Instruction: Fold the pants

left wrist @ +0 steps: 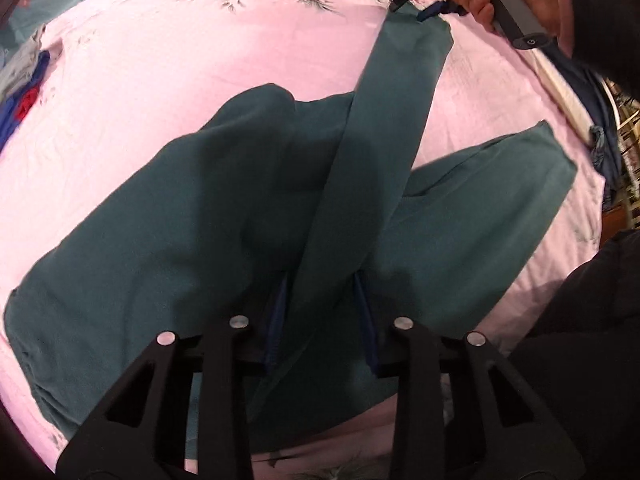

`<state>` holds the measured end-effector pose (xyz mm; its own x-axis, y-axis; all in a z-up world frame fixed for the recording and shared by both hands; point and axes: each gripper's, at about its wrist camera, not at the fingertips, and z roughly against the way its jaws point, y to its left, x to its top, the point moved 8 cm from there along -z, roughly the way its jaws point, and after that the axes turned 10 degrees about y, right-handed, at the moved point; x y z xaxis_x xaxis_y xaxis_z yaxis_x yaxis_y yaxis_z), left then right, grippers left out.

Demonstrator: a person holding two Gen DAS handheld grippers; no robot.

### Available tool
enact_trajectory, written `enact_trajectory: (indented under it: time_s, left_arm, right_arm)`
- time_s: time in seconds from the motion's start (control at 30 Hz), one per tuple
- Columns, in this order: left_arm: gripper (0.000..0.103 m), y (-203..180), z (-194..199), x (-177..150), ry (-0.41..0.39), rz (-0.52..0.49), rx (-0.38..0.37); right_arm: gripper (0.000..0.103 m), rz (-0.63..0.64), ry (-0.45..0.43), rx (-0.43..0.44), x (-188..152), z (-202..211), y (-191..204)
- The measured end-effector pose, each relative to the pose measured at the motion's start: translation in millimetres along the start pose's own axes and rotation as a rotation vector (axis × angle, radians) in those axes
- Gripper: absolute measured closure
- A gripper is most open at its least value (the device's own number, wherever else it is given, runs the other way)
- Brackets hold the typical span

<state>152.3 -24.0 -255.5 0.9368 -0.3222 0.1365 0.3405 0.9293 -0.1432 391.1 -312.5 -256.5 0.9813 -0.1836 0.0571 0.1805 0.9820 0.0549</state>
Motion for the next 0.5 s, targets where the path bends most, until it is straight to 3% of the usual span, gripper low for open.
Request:
enact_trajectory:
  time_s: [0.03,0.07,0.17,0.3,0.43,0.5]
  left_arm:
    - [0.079,-3,1,0,0.002,-0.007,0.003]
    - [0.088,-8,2,-3,0.006,-0.016,0.000]
    - [0.097,-7,5,-2,0.009,-0.036,0.000]
    - [0.097,-13,23,-5,-0.025,-0.102,0.011]
    - [0.097,-26,53,-7,-0.071,-0.175,0.009]
    - [0.097,-33,60,-12,-0.070,-0.212,0.006]
  right_arm:
    - [0.094,0.018,-0.006,0.018,-2,2,0]
    - [0.100,0.027,-0.004,0.033,-5,4,-1]
    - [0.101,0.016,-0.035,0.136,-13,25,-9]
    - [0.101,-0.012,-0.115,0.364,-41,83,-31]
    - [0.101,-0.065,-0.236,0.576,-89,150,-85]
    - [0.101,-0.101,-0.271,0.654,-109,162,-115]
